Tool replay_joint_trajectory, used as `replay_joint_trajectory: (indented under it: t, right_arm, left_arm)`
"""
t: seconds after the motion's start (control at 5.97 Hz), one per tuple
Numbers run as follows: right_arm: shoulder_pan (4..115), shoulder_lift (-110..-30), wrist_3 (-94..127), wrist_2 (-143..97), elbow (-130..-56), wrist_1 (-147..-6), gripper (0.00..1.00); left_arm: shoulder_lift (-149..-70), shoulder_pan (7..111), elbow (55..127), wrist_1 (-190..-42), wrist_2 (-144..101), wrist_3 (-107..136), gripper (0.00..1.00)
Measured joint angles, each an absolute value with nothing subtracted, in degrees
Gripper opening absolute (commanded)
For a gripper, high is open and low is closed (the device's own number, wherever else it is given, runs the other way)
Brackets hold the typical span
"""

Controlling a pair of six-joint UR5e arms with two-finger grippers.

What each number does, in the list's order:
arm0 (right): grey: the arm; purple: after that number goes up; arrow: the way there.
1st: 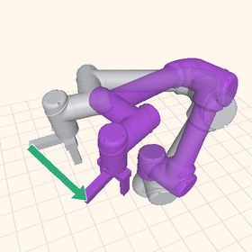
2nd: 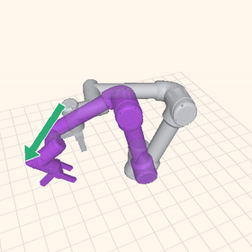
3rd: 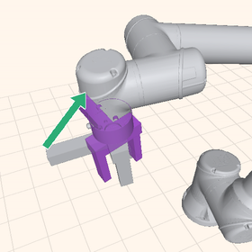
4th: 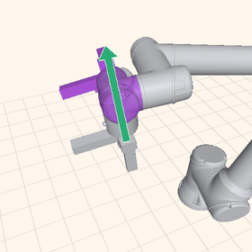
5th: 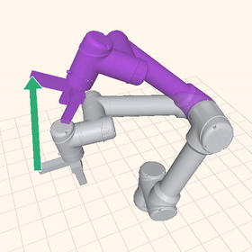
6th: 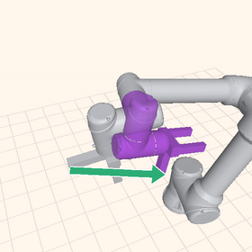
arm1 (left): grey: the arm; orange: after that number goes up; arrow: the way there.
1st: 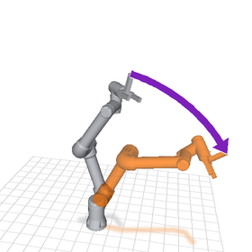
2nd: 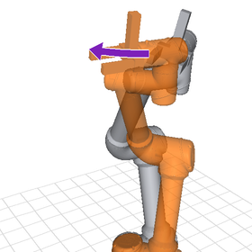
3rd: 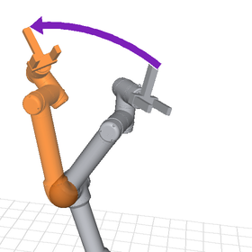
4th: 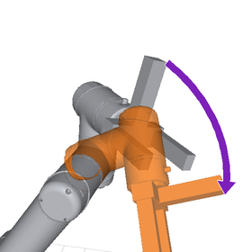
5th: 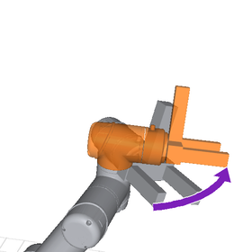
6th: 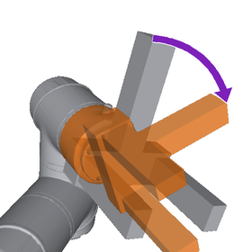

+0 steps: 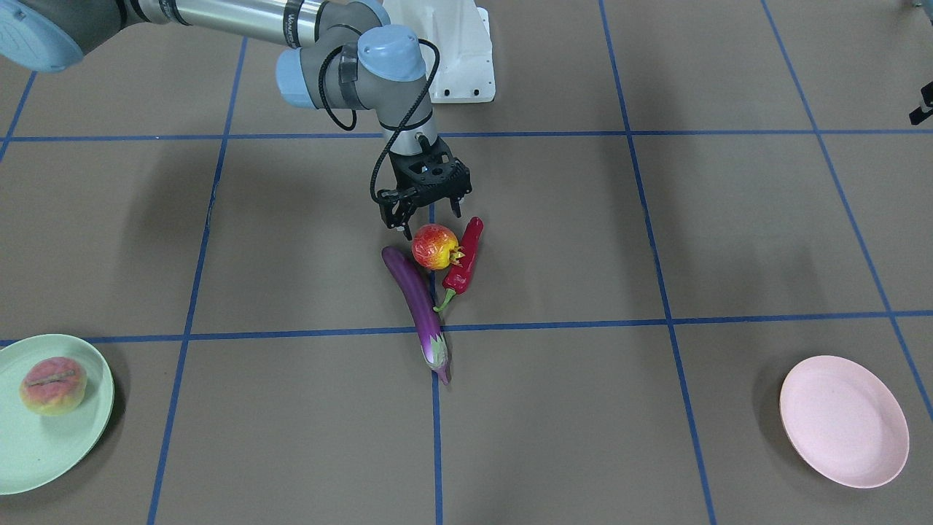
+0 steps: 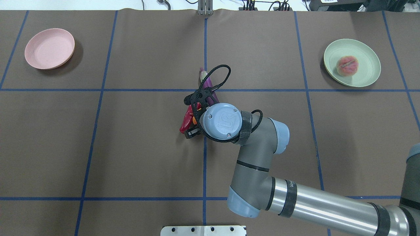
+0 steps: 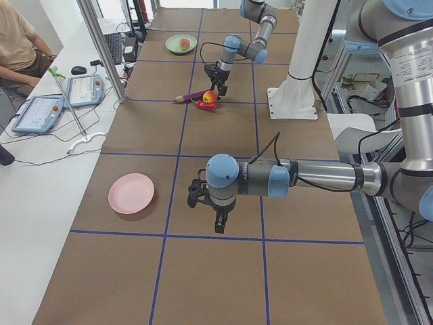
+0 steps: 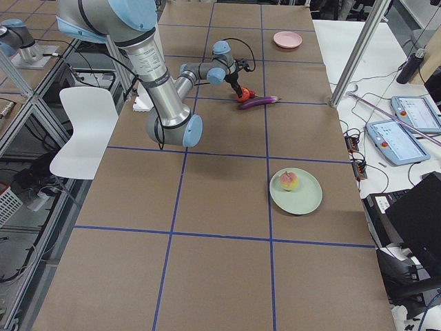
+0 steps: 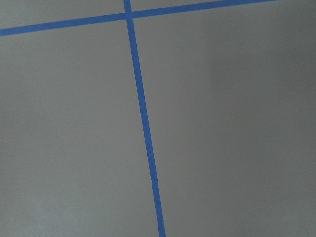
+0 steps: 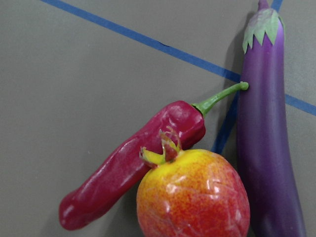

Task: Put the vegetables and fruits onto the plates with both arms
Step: 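Lower the right gripper, grasp the pomegranate and lift it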

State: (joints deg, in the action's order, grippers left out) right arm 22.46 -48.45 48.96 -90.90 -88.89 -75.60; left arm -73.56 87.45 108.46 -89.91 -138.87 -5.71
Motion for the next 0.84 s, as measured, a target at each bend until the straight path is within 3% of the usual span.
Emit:
replay_joint_trajectory:
  t: [0.84]
  right_arm:
    - [22.3,-48.2,46.0,-84.2,-88.3,-75.6,0.99]
  left_arm:
    - [-73.6,87.5,108.5,-89.9,-138.9,-5.7,1.00]
